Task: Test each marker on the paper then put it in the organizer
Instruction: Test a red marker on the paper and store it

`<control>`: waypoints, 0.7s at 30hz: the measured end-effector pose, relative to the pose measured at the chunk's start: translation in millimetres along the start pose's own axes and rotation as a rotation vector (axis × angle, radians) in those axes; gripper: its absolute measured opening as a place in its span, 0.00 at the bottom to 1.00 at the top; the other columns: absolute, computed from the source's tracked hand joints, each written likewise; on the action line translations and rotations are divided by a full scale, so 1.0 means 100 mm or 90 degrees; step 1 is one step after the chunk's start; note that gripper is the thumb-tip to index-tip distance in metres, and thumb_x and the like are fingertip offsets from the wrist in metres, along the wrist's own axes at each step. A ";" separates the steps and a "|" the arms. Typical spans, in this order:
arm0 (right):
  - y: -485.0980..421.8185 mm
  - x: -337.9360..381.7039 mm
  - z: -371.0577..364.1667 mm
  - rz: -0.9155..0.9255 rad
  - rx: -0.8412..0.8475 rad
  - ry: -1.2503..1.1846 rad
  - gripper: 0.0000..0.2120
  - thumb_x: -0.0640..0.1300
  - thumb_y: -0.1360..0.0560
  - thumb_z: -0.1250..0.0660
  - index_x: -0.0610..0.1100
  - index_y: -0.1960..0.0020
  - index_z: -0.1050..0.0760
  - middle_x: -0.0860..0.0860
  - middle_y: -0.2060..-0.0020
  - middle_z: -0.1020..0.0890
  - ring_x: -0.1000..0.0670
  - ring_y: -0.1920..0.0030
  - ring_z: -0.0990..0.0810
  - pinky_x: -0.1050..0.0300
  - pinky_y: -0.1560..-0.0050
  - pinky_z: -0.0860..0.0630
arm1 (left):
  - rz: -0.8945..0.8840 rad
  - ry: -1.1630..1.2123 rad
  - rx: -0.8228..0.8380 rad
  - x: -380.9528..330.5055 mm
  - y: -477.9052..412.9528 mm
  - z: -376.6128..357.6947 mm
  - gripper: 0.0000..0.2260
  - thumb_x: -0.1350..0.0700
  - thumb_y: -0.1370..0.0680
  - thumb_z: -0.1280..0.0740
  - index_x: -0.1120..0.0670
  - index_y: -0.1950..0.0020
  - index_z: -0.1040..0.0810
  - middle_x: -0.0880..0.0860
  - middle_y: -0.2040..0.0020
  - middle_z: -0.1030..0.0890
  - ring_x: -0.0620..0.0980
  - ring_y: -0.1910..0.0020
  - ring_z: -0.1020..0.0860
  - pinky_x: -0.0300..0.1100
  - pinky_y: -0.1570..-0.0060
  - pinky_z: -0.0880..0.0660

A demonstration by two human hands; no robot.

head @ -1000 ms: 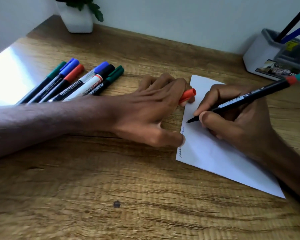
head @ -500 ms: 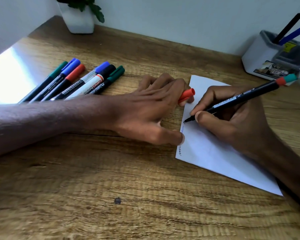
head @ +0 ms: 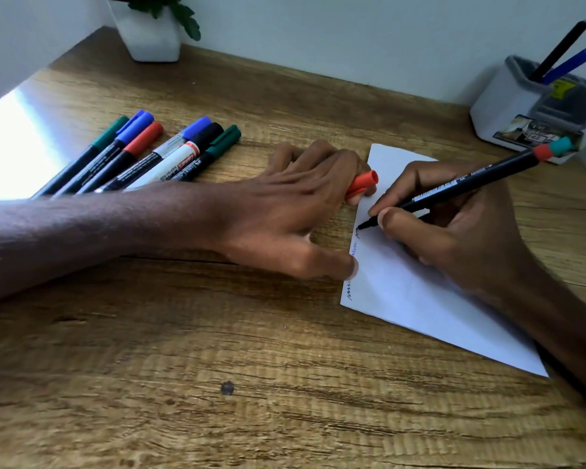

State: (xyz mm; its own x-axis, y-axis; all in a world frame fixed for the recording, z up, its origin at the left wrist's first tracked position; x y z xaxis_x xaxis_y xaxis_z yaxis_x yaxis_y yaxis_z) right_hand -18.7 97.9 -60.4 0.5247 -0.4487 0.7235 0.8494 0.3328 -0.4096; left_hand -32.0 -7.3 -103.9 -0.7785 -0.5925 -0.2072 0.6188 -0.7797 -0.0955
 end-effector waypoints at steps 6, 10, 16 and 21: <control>-0.01 -0.01 0.02 -0.007 -0.011 0.001 0.04 0.33 0.30 0.30 0.37 0.62 0.18 0.57 0.73 0.20 0.59 0.75 0.24 0.72 0.71 0.32 | 0.036 -0.031 -0.013 0.04 0.02 -0.01 0.41 0.29 0.28 0.45 0.51 0.23 0.44 0.47 0.20 0.41 0.49 0.21 0.44 0.46 0.23 0.49; -0.02 -0.02 0.02 -0.006 -0.018 0.009 0.04 0.32 0.30 0.30 0.36 0.63 0.18 0.57 0.73 0.20 0.59 0.75 0.24 0.73 0.71 0.32 | 0.027 -0.023 -0.005 0.05 0.02 -0.03 0.40 0.29 0.27 0.45 0.52 0.22 0.45 0.48 0.20 0.42 0.49 0.21 0.46 0.43 0.24 0.51; 0.00 -0.03 0.03 -0.011 -0.030 0.007 0.04 0.32 0.30 0.30 0.38 0.62 0.18 0.59 0.73 0.20 0.60 0.75 0.24 0.73 0.71 0.32 | 0.026 -0.040 -0.006 0.05 0.02 -0.05 0.41 0.28 0.27 0.46 0.50 0.22 0.46 0.47 0.20 0.42 0.48 0.21 0.46 0.43 0.23 0.51; -0.01 -0.03 0.04 -0.013 -0.036 0.008 0.05 0.32 0.29 0.30 0.38 0.62 0.18 0.59 0.72 0.20 0.60 0.75 0.23 0.73 0.71 0.32 | 0.029 -0.042 0.001 0.04 0.02 -0.04 0.41 0.28 0.28 0.47 0.49 0.21 0.47 0.46 0.20 0.43 0.48 0.21 0.46 0.43 0.24 0.51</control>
State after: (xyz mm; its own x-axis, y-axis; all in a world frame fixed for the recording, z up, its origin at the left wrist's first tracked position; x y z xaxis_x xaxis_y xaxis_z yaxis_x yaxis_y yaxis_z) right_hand -21.6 102.4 -59.9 0.5078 -0.4649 0.7252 0.8614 0.2768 -0.4258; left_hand -33.4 -10.6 -109.4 -0.7547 -0.6394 -0.1470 0.6537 -0.7518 -0.0861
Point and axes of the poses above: each hand's wrist, its own y-axis away from the middle knuckle, its own z-axis out of the back of the hand, x = y × z, the point moved 10 cm from there along -y, towards the middle knuckle
